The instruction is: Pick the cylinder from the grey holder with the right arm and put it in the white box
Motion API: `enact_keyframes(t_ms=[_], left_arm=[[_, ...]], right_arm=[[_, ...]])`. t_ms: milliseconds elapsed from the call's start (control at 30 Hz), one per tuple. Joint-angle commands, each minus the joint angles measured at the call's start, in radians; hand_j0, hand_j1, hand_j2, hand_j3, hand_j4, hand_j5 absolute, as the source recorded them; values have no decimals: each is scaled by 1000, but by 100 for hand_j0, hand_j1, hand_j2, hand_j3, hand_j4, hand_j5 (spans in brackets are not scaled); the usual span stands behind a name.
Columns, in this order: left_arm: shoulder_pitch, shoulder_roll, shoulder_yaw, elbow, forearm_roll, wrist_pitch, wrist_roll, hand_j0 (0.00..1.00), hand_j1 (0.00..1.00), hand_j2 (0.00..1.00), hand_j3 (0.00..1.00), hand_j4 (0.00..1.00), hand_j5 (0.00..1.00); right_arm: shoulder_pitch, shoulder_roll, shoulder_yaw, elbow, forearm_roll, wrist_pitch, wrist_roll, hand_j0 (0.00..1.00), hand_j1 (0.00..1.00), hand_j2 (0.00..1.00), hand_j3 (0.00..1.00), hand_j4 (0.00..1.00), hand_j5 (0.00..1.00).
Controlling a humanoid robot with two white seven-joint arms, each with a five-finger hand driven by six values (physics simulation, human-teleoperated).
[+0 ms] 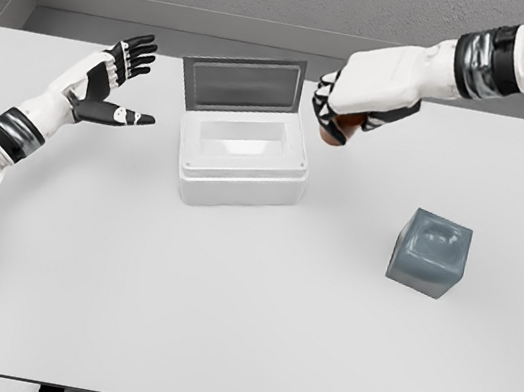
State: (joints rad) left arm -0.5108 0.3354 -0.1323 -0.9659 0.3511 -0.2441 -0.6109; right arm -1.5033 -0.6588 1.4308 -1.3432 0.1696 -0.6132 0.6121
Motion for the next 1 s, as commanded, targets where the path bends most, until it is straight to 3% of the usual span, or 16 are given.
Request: enact_keyframes(t_ms=[0,200,367,500,900,967], left_arm=[[0,1,0,-2,6,0,0,100,100,100,100,100,100],[-2,1,0,-2,-6,0,0,100,100,100,100,100,100],[0,1,0,-1,-7,0,0,100,100,100,100,100,100],[-2,1,0,-1,-7,0,0,100,100,100,100,100,100],[-2,2,0,1,-11,0,0,100,100,100,100,100,100],[-3,1,5,1,-43,0,0,100,100,100,100,100,100]], right_arm=[[-2,24,6,15,4,2,-1,35,35,35,35,35,35],[-15,82,46,73,5,2,-1,35,35,35,35,35,35],[-23,91,48,85,7,2,-1,35,35,35,35,35,35],[-31,145,56,127,27,2,-1,34,34,34,34,34,34],[-66,234,100,170,41,2,-1,34,34,34,34,34,34],[-68,248,115,185,42,2,-1,33,33,33,33,33,33]])
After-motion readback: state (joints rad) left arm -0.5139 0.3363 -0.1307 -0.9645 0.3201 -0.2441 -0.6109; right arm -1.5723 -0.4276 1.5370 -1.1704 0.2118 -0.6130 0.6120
